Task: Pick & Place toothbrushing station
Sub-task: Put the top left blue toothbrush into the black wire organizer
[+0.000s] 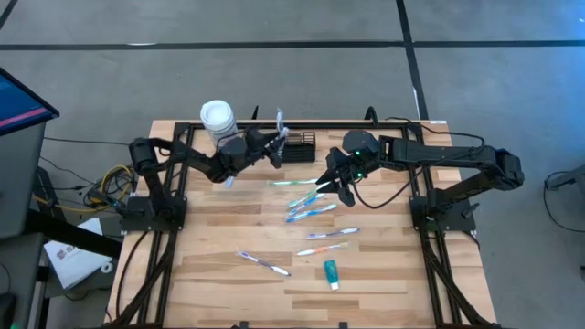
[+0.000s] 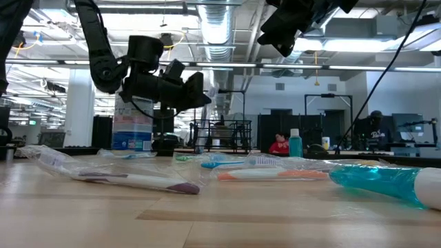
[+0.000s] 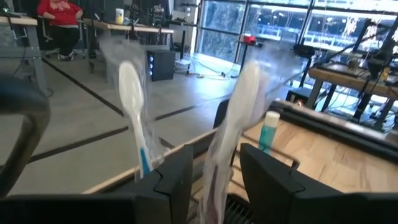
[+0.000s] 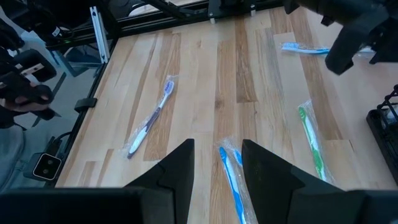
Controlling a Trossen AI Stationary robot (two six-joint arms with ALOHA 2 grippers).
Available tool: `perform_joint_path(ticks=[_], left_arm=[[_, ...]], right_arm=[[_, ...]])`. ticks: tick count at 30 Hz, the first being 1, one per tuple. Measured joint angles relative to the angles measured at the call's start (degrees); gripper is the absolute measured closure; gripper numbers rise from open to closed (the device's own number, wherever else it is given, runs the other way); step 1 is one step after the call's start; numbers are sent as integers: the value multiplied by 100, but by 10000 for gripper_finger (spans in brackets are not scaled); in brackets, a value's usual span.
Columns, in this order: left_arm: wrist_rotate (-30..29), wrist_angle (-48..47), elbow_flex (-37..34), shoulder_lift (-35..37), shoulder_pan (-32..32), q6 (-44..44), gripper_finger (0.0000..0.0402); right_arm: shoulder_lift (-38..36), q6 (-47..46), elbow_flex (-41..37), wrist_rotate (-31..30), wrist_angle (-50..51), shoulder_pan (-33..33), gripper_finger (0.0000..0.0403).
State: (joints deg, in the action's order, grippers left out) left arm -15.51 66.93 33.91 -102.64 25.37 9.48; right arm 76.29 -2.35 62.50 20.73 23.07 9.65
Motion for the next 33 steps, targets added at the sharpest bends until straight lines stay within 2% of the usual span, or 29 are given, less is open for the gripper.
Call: perform_joint_path(ticks=[6,21,28,33], left_arm=[[4,-419,0,405,-76,-45,275],[141,-3237,0,1970,-117,-61,276],[194,-4496,2,2358,-403,-21,276],[190,-4853,0,2397,-649,-20,276]], right_arm=[[0,0,-1,0,0,0,278],[0,0,0,0,0,1,278],[0,0,0,0,0,0,278],[0,-2,-1,0,0,0,278]])
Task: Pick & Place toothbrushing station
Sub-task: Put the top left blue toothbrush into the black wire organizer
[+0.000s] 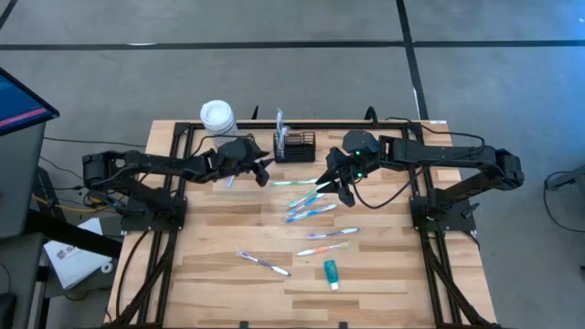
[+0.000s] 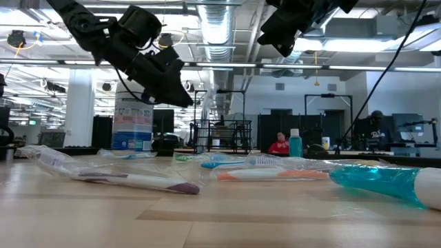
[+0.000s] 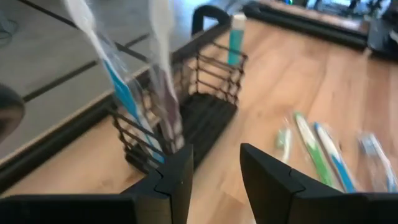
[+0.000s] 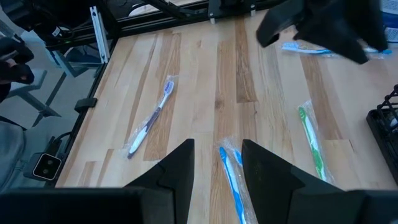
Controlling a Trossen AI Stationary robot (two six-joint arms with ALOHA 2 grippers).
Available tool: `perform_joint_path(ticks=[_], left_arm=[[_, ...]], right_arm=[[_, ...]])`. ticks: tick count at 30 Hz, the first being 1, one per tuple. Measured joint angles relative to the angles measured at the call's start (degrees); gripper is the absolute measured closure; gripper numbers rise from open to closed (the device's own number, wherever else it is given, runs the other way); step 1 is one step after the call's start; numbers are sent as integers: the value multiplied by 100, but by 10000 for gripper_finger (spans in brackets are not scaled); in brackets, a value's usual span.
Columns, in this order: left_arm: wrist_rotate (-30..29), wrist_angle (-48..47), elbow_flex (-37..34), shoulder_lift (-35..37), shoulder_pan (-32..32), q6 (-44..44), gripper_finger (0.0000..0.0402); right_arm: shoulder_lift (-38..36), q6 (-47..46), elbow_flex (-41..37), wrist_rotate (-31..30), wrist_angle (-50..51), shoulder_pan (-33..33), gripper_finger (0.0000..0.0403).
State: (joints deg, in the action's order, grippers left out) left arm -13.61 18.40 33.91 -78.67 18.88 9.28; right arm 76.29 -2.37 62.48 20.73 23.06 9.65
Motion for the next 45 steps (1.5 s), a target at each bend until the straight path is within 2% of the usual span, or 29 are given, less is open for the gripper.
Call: perform_joint_path(ticks=[10,20,28,45], left_arm=[[-5,-1278,0,0,-188,49,276],[-25,-2304,0,-2,-189,931,276],[-459,-3354,0,-2,-189,1534,276],[-497,-4088,2,166,-189,1967,276]], right_arm=[[0,-1,1,0,1,2,278],[0,-7,0,0,1,2,278],[0,-4,1,0,1,0,278],[0,-4,2,0,1,0,278]])
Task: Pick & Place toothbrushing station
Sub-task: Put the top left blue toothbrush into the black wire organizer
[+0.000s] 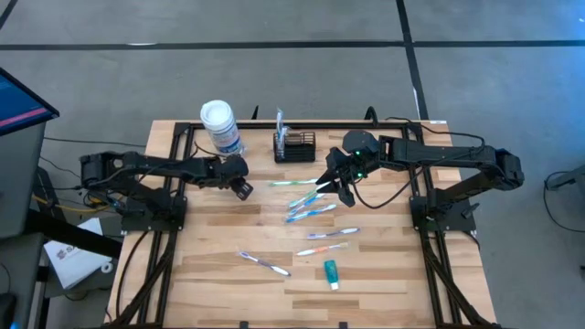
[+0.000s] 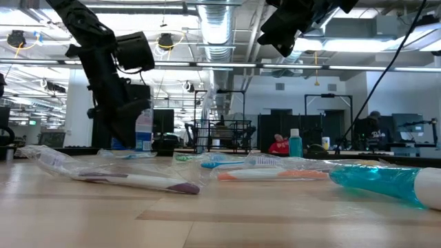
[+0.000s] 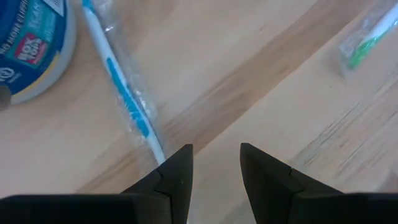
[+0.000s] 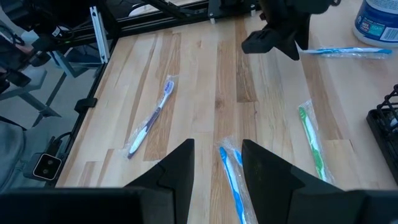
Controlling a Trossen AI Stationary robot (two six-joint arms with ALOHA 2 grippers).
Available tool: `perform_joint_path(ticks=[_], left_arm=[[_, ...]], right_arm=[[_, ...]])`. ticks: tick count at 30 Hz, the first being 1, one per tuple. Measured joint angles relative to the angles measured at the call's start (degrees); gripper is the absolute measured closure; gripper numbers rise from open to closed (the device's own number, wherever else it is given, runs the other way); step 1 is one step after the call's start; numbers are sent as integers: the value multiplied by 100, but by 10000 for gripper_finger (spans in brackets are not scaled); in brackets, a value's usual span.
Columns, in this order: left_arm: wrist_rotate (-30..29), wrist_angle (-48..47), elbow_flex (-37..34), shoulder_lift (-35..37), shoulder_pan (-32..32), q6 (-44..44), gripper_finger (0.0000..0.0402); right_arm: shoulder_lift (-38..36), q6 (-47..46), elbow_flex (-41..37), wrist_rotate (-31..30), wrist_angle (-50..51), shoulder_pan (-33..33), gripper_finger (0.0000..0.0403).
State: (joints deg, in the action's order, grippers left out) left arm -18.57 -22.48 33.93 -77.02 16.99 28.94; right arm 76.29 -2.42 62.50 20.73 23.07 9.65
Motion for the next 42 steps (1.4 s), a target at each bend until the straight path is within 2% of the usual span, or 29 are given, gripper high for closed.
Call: perform_joint_path(ticks=[7,12,42], left_arm=[[-161,-567,0,708,0,159,301],[-97,-604,4,862,0,210,307],[-306,-760,0,-63,81,202,216]], right_arm=[[0,0,0,-2,-20,-26,278],[-2,-2,-2,-2,-107,-28,278],[-2,-9,-1,-5,-131,-107,278]])
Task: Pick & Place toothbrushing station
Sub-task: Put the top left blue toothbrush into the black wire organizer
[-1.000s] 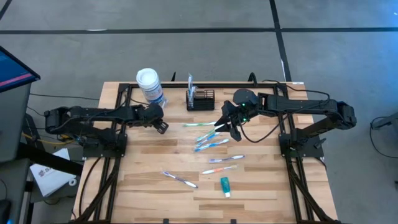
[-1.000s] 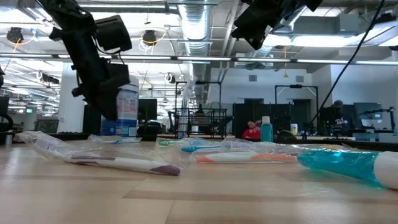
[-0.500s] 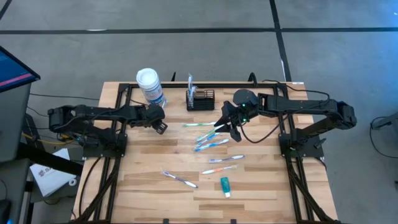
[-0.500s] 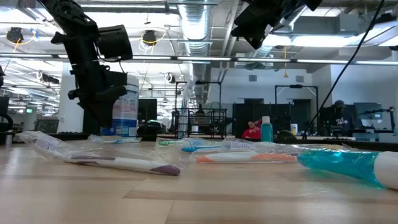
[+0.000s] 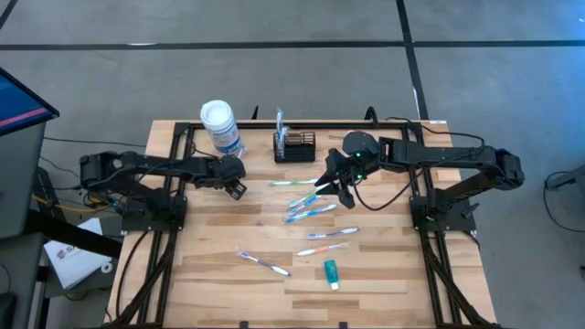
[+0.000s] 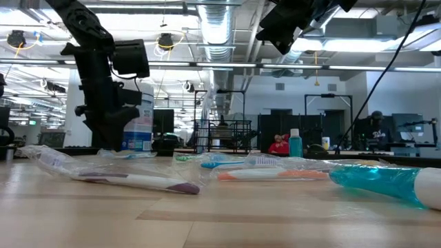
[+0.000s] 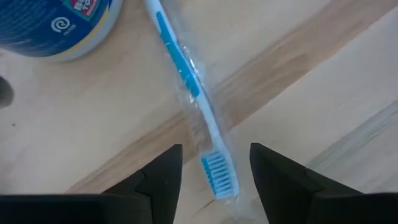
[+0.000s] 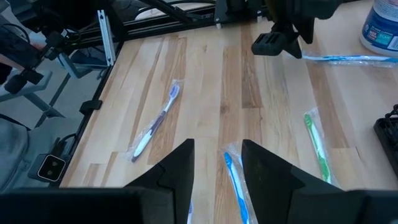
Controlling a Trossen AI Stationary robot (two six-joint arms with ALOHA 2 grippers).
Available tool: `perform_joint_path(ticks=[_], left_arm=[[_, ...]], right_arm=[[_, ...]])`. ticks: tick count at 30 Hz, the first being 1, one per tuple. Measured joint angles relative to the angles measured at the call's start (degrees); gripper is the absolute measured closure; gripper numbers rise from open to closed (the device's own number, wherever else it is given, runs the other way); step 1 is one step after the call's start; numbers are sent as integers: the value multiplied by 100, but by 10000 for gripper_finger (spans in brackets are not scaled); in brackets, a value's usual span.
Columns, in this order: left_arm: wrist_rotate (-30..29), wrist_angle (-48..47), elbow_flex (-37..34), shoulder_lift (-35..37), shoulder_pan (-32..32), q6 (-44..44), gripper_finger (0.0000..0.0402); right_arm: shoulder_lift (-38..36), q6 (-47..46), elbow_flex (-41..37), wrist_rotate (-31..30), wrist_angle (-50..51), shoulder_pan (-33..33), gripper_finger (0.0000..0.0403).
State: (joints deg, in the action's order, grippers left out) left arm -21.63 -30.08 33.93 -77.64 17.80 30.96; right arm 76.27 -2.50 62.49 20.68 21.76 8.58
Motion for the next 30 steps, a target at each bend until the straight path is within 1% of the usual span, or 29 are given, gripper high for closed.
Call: perform_joint_path(ticks=[7,10,18,26,30], left_arm=[[-4,97,-45,-94,54,116,214],[-7,150,-238,-86,155,125,215],[62,1296,-763,-52,280,142,222],[189,1777,-789,-75,282,126,233],[210,1872,-791,-81,282,125,235]], right_arm=[[1,0,1,-1,0,-21,278],[0,2,0,-1,0,-48,278],[0,4,1,-17,-27,-70,278],[2,-2,-1,-19,-122,-70,278],[0,-2,1,-19,-122,-70,278]])
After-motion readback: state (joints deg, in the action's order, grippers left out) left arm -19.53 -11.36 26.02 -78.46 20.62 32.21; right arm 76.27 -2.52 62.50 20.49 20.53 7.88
